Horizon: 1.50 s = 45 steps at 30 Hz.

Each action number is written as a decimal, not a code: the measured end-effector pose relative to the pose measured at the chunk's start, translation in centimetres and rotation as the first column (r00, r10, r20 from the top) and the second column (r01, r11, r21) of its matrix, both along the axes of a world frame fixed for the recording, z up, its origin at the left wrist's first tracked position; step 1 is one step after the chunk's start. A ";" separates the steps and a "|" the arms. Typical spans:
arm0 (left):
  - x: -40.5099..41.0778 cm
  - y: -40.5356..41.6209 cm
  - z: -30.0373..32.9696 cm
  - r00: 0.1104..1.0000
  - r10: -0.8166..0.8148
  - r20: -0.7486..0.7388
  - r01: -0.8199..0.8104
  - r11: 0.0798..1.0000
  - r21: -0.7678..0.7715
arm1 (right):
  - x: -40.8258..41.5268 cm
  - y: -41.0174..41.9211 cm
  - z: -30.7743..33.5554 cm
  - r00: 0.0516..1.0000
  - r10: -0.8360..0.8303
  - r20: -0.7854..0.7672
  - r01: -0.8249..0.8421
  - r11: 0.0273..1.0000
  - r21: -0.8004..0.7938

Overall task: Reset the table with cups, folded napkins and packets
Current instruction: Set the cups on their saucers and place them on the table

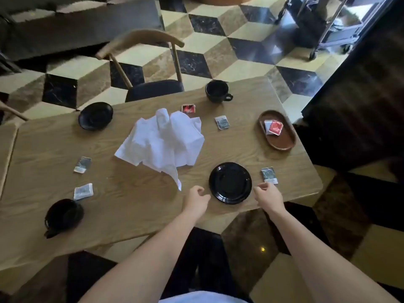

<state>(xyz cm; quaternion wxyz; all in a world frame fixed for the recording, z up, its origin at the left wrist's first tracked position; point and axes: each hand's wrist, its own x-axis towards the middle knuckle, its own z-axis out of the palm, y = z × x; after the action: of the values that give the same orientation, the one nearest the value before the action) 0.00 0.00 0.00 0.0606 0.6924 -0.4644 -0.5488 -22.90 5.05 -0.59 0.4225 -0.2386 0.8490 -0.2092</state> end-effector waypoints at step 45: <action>17.7 3.7 -3.1 0.831 0.544 0.119 -0.551 0.833 0.045 | 19.9 -3.9 -4.6 0.891 0.394 0.226 -0.414 0.909 0.046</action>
<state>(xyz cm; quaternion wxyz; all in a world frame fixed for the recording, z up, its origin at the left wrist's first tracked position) 17.74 3.72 -3.14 0.1646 0.8252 -0.2275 -0.4901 -2.99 1.19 -5.16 0.5553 -0.3662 0.7398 -0.1012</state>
